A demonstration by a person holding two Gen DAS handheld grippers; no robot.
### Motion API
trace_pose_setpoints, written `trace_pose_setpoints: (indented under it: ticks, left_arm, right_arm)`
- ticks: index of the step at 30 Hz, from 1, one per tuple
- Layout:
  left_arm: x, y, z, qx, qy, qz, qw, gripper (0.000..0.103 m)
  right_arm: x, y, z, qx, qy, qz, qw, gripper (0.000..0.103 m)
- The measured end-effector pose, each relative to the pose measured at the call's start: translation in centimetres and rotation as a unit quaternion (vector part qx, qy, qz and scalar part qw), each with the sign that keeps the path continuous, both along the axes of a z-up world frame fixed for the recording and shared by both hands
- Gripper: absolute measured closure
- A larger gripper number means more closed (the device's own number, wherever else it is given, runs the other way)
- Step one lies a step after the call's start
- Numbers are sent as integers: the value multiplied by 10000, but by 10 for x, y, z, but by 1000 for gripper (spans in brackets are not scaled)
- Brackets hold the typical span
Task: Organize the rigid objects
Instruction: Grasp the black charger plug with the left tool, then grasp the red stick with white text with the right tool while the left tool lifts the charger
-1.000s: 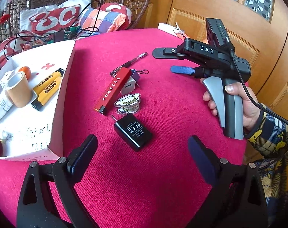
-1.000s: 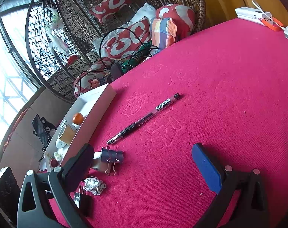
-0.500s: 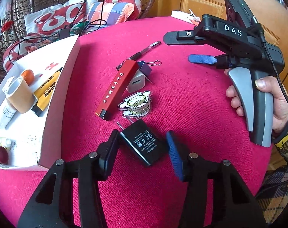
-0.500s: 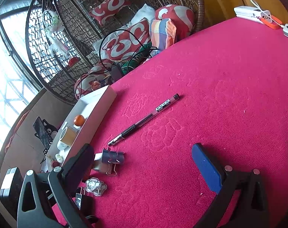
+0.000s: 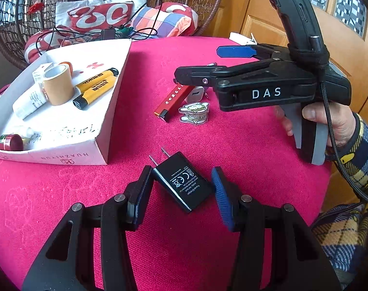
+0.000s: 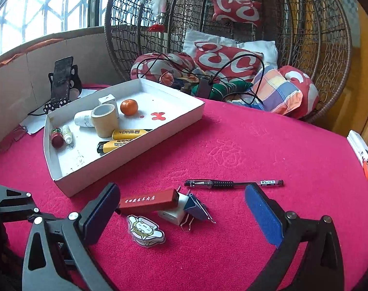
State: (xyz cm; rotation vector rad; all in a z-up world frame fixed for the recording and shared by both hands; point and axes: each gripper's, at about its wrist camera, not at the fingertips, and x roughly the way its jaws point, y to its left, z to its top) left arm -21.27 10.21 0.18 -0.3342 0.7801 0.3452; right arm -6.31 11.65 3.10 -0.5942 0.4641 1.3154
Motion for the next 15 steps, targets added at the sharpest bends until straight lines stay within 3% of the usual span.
trace_pose_setpoints:
  ticks: [4,11,13,14,15]
  left_arm:
    - [-9,3,-6,-136,-4,185,9997,54]
    - [-12,4,-6,-193,-97,224,9995,54]
    - [-12,3,-5,-164,-111,224,9996,54]
    - [-13,3,-5,-149,-122,228,9996,54]
    - [-13,3,-4,-136,-133,236,9995,54]
  right_arm:
    - [-24,19,-17,-398,-517,364,9972,0]
    - [-41,35,-40,-924,-1441,302,9848,0]
    - [-42,32,-41,-863,-1459,330,9850,2]
    - [-41,31,-41,-906,-1353,354,9860,16]
    - [-39,30,-40,-892,-1305,302,9870,21]
